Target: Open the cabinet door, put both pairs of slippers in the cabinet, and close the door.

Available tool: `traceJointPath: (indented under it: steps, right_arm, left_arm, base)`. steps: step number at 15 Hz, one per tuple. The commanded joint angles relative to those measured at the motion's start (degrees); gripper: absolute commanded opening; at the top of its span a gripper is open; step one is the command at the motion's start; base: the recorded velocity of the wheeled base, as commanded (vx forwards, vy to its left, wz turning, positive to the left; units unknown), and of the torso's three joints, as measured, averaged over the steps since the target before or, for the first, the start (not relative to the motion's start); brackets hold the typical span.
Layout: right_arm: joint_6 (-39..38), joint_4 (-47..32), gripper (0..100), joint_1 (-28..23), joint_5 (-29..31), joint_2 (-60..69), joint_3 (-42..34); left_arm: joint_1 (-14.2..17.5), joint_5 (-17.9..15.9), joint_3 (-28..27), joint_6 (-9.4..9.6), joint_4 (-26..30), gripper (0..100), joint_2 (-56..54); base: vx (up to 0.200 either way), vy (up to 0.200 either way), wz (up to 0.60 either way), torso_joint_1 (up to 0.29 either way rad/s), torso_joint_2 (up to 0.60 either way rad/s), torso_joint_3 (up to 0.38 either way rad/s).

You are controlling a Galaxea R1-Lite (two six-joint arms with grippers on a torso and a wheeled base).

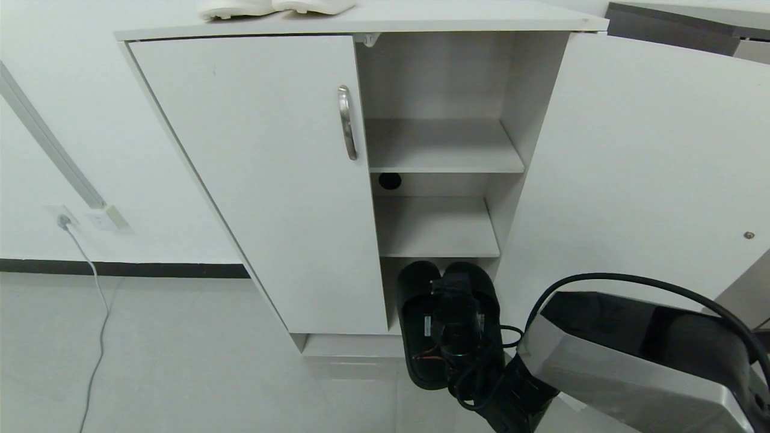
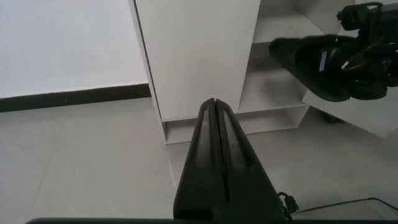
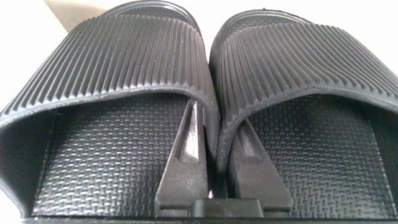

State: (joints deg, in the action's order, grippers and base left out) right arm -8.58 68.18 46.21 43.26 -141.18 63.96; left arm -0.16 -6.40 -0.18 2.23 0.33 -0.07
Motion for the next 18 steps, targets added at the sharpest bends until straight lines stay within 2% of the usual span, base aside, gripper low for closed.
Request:
traceJointPath:
  steps: [1,3,12,18]
  right_arm:
    - [4.5,6.0,0,-0.4,0.3,-3.5,-0.2]
    - [6.7,9.5,0,-0.7,0.3,-4.6,-0.2]
    - [6.8,9.8,0,-1.1,0.2,-2.1,0.1]
    - [6.8,9.7,0,-1.1,0.2,-2.3,0.1]
  left_arm:
    - [0.0,0.0,0.0,-0.03,0.0,0,0.1]
    - [0.0,0.0,0.0,-0.12,0.0,0,0.1]
    - [0.0,0.0,0.0,-0.3,0.0,0,0.1]
    - [0.0,0.0,0.0,-0.3,0.0,0,0.1]
  base:
    - [0.0,0.0,0.0,0.0,0.0,0.0]
    - [0.0,0.0,0.0,0.0,0.0,0.0]
    - [0.0,0.0,0.0,0.0,0.0,0.0]
    - [0.2,0.0,0.0,0.0,0.0,0.003]
